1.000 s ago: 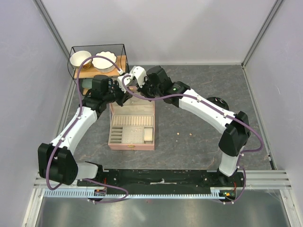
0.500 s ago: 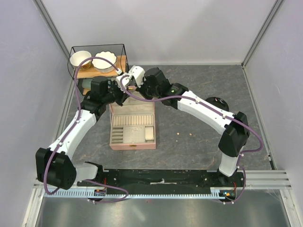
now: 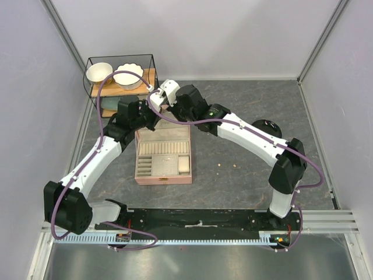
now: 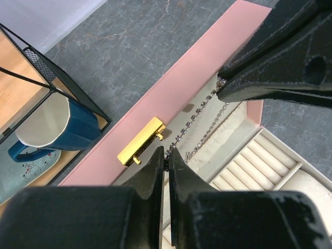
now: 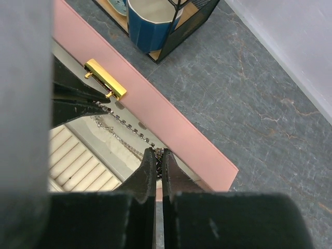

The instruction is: Organize the mixed jewelry

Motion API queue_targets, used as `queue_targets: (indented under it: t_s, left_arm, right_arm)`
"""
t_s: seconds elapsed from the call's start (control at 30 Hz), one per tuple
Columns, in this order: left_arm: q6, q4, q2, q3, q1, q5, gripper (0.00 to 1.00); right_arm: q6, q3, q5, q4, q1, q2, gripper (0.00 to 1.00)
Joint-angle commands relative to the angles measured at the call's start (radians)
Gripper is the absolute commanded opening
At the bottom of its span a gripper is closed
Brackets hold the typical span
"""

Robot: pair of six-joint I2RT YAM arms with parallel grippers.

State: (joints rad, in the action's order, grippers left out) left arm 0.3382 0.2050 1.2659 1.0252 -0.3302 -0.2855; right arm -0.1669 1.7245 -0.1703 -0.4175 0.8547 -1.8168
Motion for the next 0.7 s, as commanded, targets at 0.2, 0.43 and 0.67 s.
queue_targets:
  t_s: [0.2,0.43,0.67]
  left_arm:
    - [-0.047,-0.029,-0.031,-0.011,-0.012,0.180,0.02]
    - [-0.054,-0.021,-0.060,-0.028,-0.013,0.221,0.06]
    - [-0.057,-0.013,-0.068,-0.028,-0.020,0.244,0.16]
  right_arm:
    - [-0.057,-0.028,-0.162,0.005,0.021,0.022,0.00]
    - [-0.052,-0.034,-0.172,0.013,0.032,0.010,0.00]
    - [-0.051,-0.028,-0.184,0.017,0.041,0.001,0.00]
